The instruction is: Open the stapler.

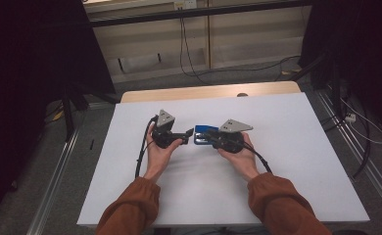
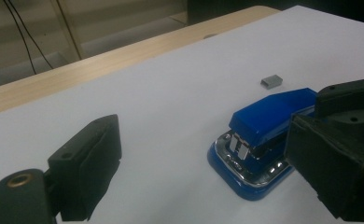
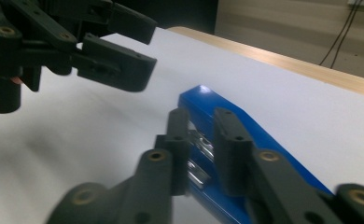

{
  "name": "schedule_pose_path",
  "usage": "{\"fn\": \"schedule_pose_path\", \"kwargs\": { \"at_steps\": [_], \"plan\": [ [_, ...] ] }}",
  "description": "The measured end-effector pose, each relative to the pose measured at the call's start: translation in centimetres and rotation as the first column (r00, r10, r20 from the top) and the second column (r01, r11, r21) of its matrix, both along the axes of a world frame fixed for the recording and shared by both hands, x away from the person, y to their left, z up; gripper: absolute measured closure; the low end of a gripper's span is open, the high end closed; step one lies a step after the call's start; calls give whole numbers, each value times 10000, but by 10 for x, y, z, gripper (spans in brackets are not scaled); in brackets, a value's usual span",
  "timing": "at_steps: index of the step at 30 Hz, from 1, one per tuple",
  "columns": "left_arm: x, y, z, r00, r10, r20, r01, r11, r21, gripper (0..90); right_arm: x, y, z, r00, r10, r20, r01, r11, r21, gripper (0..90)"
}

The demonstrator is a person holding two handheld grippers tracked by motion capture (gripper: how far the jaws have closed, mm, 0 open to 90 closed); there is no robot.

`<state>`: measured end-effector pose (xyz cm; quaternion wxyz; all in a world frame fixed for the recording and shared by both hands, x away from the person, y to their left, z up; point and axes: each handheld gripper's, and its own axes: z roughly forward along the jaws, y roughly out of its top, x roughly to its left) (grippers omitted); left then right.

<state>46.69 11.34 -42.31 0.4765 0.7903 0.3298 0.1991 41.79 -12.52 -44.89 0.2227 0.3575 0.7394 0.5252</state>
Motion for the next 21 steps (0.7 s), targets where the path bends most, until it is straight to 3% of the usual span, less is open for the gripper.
{"fn": "schedule_pose_path", "kwargs": {
  "at_steps": [4,8,11,13,17,21],
  "plan": [
    [0,-2,-2,9998,-142,-108,143,9999,85,80,2,3,0,9994,250,-221,-247,9996,134,900],
    [1,-2,-2,9998,-158,-79,159,9997,188,88,5,7,-2,9982,449,-391,-454,9989,-122,900],
    [0,-1,-3,9997,-149,-171,150,9999,73,212,8,9,-3,9974,459,-563,-474,9985,-261,900],
    [1,-1,-4,9993,-218,-304,216,9997,-93,244,9,10,-4,9969,472,-635,-504,9975,-496,900],
    [0,-4,-6,9987,-316,-399,317,9995,39,373,12,13,-5,9959,480,-771,-538,9957,-756,900],
    [0,-6,-7,9982,-470,-376,477,9987,168,562,14,15,-6,9950,506,-863,-593,9931,-1011,900]
  ]
}}
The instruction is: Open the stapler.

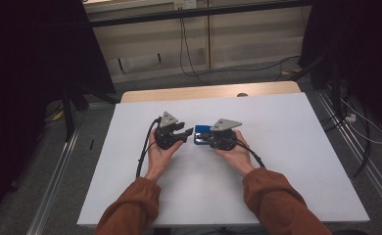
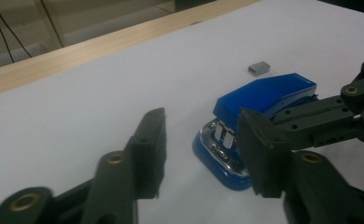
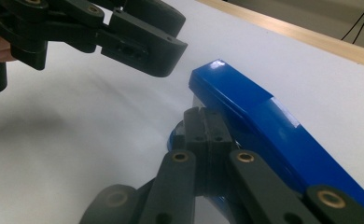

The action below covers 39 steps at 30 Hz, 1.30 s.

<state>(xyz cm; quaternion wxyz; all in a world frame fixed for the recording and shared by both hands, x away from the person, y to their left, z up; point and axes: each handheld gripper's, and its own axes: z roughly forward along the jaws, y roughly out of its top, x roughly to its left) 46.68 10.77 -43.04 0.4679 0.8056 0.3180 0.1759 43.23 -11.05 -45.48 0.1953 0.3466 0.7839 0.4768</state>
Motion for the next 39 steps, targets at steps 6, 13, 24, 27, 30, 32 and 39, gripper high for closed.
{"fn": "schedule_pose_path", "kwargs": {
  "at_steps": [6,13,24,27,30,32,39],
  "plan": [
    [0,-2,-4,9996,-286,-31,287,9988,397,832,5,3,-4,9994,109,-329,-119,9995,-291,900],
    [1,-9,-10,9980,-553,-291,574,9953,780,900,9,5,-5,9988,99,-483,-126,9984,-559,900],
    [5,-17,-17,9965,-692,-475,737,9923,993,900,11,5,-5,9972,-83,-743,29,9973,-732,900],
    [8,-19,-17,9972,-654,-375,689,9924,1023,900,11,4,-5,9971,-90,-750,38,9976,-693,900],
    [11,-20,-16,9971,-663,-364,698,9920,1054,900,10,7,-4,9981,-90,-605,34,9957,-929,900],
    [11,-19,-16,9969,-683,-382,719,9920,1033,900,10,7,-5,9981,-91,-611,36,9960,-898,900],
    [10,-19,-14,9970,-677,-380,709,9932,922,900,10,9,-6,9986,-117,-511,72,9961,-874,900]
  ]
}}
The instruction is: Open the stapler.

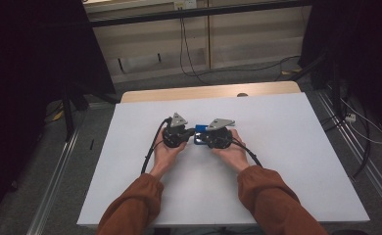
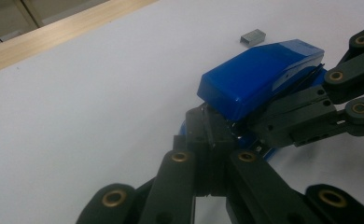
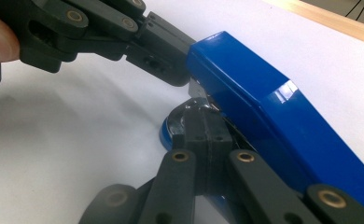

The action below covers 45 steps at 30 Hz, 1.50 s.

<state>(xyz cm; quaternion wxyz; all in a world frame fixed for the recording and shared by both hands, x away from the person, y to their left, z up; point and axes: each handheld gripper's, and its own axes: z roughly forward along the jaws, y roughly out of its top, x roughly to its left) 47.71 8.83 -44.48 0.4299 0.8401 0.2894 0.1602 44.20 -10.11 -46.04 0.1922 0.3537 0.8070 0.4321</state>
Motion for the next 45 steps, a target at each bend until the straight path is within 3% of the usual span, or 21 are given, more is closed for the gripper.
{"fn": "schedule_pose_path", "kwargs": {
  "at_steps": [3,29,45],
  "plan": [
    [1,0,0,10000,2,-13,-3,10000,-35,900,0,1,-1,9999,-77,149,77,10000,-27,900],
    [-1,-3,9,9997,145,219,-131,9980,-626,900,-1,-3,2,10000,-23,-47,22,9999,-139,900],
    [-2,-5,21,9990,-129,434,175,9941,-1067,900,-2,-4,2,10000,-1,-9,1,9998,-198,900]
  ]
}}
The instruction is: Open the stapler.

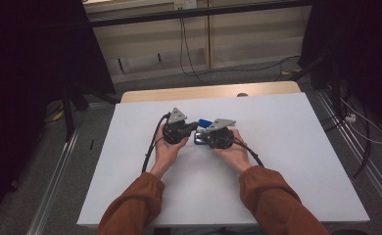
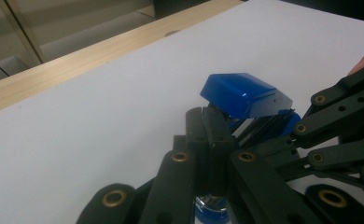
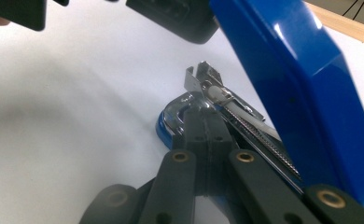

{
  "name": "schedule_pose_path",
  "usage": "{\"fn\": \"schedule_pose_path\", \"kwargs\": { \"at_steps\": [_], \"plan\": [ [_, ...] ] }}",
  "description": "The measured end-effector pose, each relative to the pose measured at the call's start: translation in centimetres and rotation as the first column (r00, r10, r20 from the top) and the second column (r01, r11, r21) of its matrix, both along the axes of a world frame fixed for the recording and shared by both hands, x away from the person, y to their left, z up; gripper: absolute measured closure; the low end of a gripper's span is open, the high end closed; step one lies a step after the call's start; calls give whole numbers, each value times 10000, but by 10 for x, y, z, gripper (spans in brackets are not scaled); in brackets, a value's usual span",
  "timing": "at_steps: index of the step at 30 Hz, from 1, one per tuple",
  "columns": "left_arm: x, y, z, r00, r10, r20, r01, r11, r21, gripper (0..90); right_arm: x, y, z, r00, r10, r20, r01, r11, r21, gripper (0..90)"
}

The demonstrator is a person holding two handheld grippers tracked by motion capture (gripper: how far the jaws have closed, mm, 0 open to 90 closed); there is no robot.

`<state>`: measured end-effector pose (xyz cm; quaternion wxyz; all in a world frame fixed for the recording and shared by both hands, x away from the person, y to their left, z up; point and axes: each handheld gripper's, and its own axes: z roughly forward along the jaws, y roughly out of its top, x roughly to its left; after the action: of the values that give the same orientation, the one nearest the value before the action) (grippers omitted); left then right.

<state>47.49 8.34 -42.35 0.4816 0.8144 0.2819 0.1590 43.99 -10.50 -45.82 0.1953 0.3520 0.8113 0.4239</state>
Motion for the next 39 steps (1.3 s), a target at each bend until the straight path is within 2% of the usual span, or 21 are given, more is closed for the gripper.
{"fn": "schedule_pose_path", "kwargs": {
  "at_steps": [12,19,22,34,39],
  "plan": [
    [-1,-3,4,10000,3,51,-2,9999,-131,900,-3,-7,2,9996,-217,176,212,9994,267,900],
    [-2,-4,5,10000,35,48,-34,9997,-251,900,-8,-8,12,9971,-433,623,401,9979,516,900],
    [-2,-4,6,10000,3,73,-2,9999,-158,900,-9,-6,13,9950,-526,843,475,9970,612,900],
    [-1,-5,6,10000,5,90,-4,9998,-176,900,-5,0,10,9860,-1136,1224,1071,9925,584,900],
    [-1,-4,7,10000,-12,16,12,9998,-181,900,-6,3,9,9823,-1186,1448,1127,9924,487,900]
  ]
}}
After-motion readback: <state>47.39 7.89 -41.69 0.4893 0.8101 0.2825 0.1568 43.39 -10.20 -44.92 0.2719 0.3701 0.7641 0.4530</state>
